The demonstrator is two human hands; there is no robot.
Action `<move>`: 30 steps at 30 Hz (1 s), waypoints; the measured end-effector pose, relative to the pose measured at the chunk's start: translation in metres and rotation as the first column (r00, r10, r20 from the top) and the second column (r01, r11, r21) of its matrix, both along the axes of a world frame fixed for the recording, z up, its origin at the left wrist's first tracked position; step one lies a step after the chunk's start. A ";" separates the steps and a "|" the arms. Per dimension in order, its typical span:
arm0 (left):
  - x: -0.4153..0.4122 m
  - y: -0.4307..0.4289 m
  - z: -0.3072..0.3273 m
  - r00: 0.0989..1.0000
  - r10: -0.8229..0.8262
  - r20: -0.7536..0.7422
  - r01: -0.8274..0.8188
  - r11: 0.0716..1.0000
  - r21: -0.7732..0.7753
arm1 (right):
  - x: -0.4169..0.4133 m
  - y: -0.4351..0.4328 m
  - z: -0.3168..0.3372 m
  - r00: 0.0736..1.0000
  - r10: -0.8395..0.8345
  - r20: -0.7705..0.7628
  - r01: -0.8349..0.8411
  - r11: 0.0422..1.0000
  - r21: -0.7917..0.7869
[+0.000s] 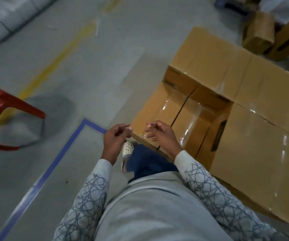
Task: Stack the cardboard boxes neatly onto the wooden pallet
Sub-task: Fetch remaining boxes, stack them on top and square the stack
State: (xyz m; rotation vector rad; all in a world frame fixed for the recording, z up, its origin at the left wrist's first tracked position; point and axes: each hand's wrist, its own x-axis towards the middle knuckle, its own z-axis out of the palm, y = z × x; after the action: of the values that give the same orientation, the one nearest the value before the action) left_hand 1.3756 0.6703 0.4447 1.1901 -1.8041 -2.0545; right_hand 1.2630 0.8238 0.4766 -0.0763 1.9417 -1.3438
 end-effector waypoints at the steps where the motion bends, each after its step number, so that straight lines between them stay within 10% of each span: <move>1: -0.004 -0.017 0.000 0.999 0.053 -0.003 -0.053 0.997 0.048 | -0.006 -0.022 -0.004 1.000 -0.005 0.017 0.005 1.000 -0.010; 17: -0.159 -0.382 0.047 0.899 0.435 -0.046 -0.409 0.874 0.264 | -0.217 -0.409 0.045 0.978 0.088 0.191 -0.048 0.977 -0.208; 23: -0.272 -0.489 0.033 0.949 0.316 -0.024 -0.292 0.903 0.315 | -0.300 -0.498 0.032 0.909 -0.107 0.403 0.199 0.961 -0.192; 30: -0.483 -0.624 0.049 0.994 -0.102 -0.049 0.110 0.976 0.189 | -0.436 -0.599 0.061 0.880 -0.382 0.283 0.444 0.873 -0.201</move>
State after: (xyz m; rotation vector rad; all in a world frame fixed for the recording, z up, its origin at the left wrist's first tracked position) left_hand 0.8925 0.0459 0.4941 1.1116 -1.7189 -2.3405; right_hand 0.8273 0.2247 0.5374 0.3833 1.6237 -1.7993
